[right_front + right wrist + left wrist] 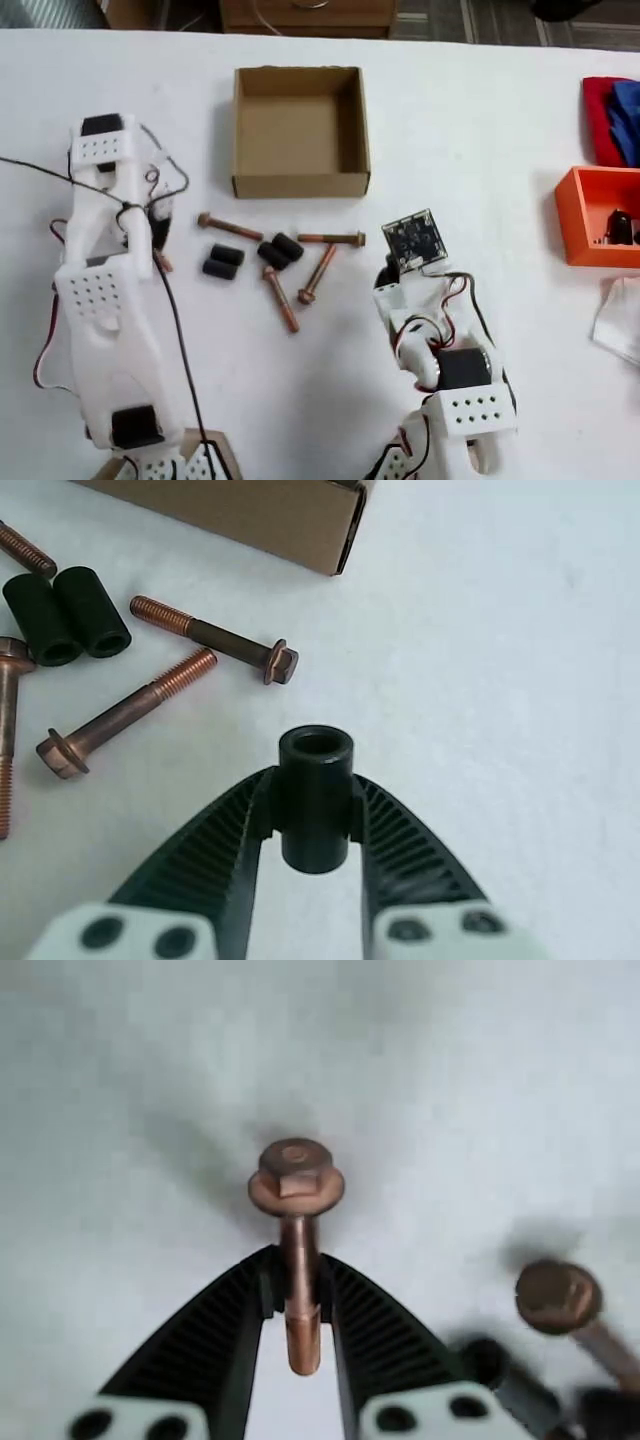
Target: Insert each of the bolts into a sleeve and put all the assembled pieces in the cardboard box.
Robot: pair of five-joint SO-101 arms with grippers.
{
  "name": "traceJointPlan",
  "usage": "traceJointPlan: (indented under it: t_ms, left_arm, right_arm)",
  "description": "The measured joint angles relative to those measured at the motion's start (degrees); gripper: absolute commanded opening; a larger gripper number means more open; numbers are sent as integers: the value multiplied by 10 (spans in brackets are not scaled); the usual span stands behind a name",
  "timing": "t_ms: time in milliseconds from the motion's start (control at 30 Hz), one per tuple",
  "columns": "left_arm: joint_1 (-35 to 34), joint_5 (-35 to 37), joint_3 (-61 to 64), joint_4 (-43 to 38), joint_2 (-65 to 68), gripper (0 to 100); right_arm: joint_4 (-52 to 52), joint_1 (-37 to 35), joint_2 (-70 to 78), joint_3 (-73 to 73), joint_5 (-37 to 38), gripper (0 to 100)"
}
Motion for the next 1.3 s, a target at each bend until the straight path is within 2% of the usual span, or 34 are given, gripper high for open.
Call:
traceJointPlan:
  t_ms: [133, 233, 467, 700, 900, 1300]
  left_arm:
    - [2, -229, -1, -3, 2, 25]
    - [6, -280, -4, -18, 2, 27]
    - [8, -309, -22, -43, 5, 104]
    - [10, -316, -27, -62, 5, 103]
    - [10, -316, -27, -112, 5, 103]
    - [23, -316, -41, -135, 37, 102]
  right_arm:
    - [0, 0, 0, 0, 0, 23]
    - [0, 0, 0, 0, 0, 23]
    - [0, 0, 0, 0, 0, 23]
    - [0, 0, 0, 0, 0, 23]
    - [0, 0, 0, 0, 0, 23]
    - [0, 0, 0, 0, 0, 23]
